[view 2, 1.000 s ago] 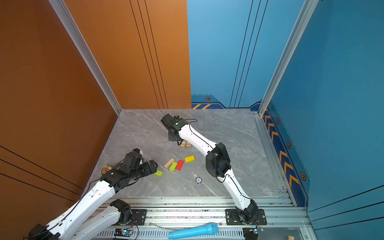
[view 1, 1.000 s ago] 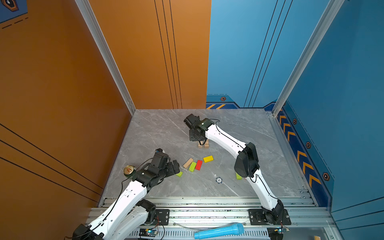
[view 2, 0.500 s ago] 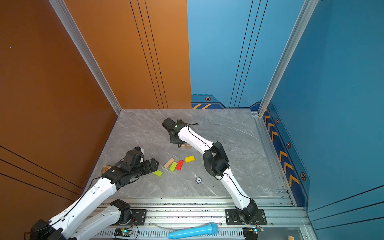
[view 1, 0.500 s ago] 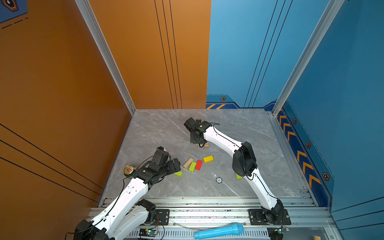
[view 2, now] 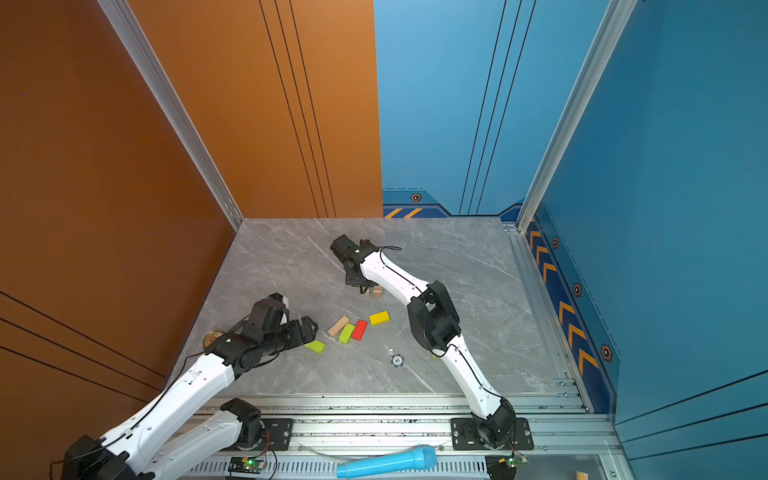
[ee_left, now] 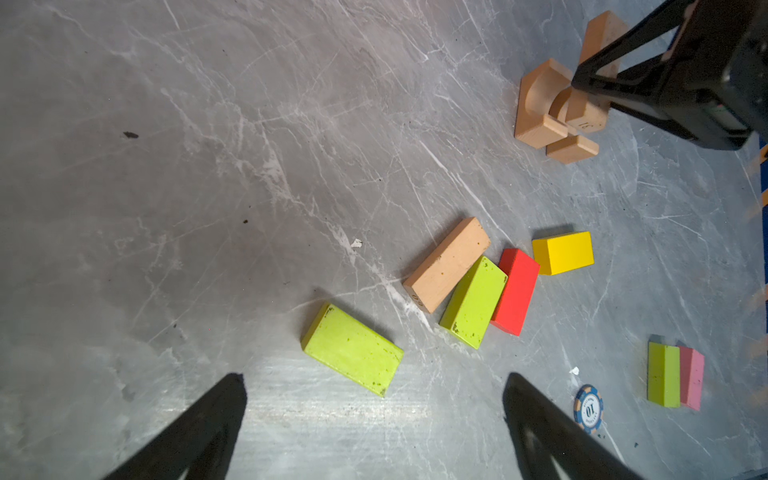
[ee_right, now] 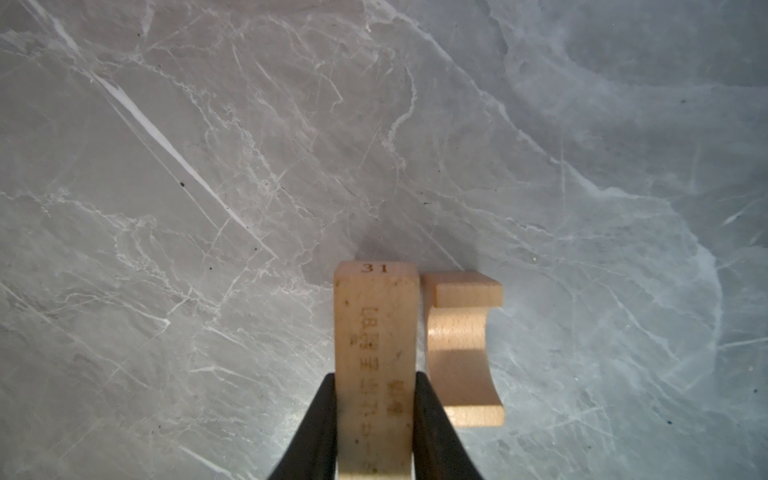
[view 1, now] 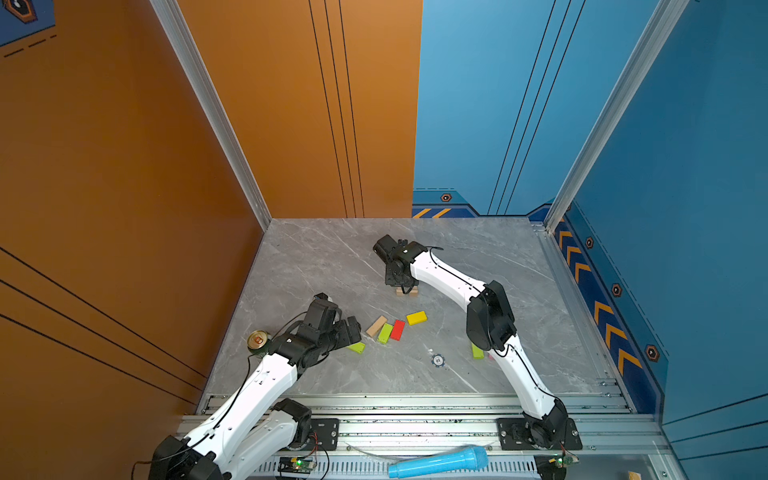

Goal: Build the wood block tower
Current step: 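Carry the plank marked 31 to the arch pair and stand it beside them, then open the right gripper and raise it off the standing plank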

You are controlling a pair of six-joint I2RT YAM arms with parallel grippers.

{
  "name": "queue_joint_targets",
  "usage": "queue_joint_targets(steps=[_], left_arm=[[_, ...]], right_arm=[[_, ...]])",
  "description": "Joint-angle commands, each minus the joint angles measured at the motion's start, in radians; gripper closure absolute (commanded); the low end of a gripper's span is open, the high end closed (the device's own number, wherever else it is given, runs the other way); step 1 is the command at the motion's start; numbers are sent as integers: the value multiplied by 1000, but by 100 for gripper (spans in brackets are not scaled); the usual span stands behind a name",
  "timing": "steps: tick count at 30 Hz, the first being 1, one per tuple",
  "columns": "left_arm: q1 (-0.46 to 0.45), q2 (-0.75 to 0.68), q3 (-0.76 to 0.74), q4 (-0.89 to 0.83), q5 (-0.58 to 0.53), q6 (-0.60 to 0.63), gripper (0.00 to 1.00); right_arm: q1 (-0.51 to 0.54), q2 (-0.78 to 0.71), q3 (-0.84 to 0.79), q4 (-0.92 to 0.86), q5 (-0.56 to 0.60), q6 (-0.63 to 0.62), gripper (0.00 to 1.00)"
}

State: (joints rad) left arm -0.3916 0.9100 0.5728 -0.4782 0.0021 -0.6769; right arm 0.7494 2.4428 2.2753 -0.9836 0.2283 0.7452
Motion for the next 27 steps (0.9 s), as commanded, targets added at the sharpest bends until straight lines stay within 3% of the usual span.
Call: queue_joint_targets(steps=[1, 27], left_arm=[[10, 2, 18, 6, 12, 16, 2], [22, -6, 4, 12, 19, 14, 2]], right_arm=[[-3, 15, -10, 9, -12, 28, 71], [-19, 50, -7, 12, -42, 31, 69]])
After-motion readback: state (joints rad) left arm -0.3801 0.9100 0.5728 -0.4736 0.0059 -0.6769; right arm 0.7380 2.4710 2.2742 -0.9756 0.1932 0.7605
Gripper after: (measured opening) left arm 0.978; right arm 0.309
